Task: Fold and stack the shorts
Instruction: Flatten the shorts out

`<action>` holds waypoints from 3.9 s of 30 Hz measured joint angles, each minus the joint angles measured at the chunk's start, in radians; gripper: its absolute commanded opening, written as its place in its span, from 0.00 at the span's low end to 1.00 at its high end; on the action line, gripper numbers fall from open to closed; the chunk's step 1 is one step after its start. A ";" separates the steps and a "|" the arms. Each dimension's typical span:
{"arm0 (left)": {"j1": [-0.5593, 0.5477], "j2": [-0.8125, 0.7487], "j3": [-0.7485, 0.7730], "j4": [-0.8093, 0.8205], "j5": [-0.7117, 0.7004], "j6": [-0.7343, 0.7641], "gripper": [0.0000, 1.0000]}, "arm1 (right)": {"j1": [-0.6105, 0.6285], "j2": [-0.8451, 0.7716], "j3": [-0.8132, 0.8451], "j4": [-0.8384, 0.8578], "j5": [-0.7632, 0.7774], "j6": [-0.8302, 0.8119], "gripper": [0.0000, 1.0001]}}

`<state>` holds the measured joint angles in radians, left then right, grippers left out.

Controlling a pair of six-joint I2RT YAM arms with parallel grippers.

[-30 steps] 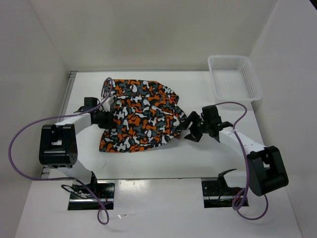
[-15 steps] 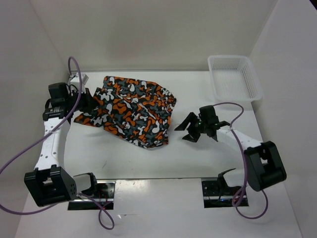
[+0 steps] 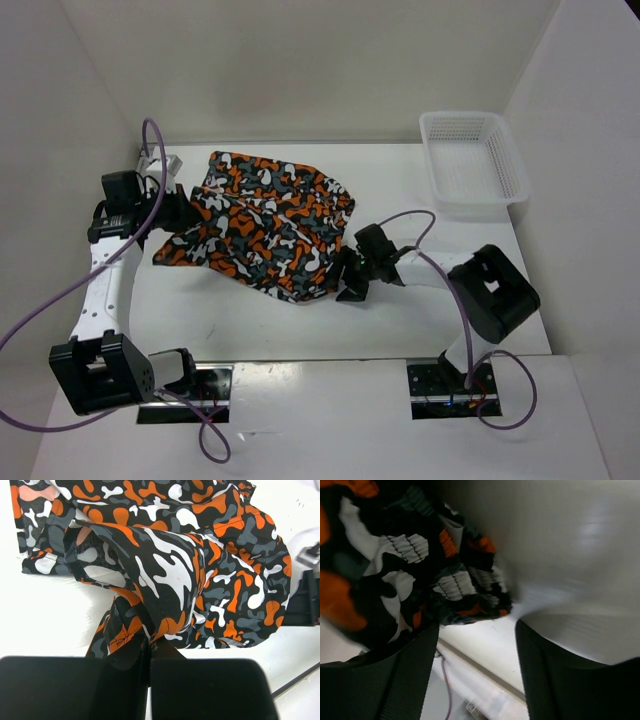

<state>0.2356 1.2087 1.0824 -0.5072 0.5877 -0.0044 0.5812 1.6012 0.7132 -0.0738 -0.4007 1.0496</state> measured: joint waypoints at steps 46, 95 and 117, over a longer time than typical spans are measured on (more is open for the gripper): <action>0.130 0.204 -0.177 0.019 0.357 -0.018 0.44 | -0.402 -0.154 0.031 -0.200 0.212 -0.153 0.00; -0.233 0.169 -0.393 0.276 -0.228 -0.002 0.19 | -0.420 -0.114 0.061 -0.159 0.225 -0.158 0.00; -0.233 0.115 -0.500 0.247 -0.241 -0.002 0.49 | -0.420 -0.108 0.072 -0.158 0.223 -0.158 0.00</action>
<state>0.0029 1.3239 0.5823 -0.2600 0.3466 -0.0059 0.1608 1.4937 0.7856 -0.2314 -0.1776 0.8917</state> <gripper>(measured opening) 0.536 0.035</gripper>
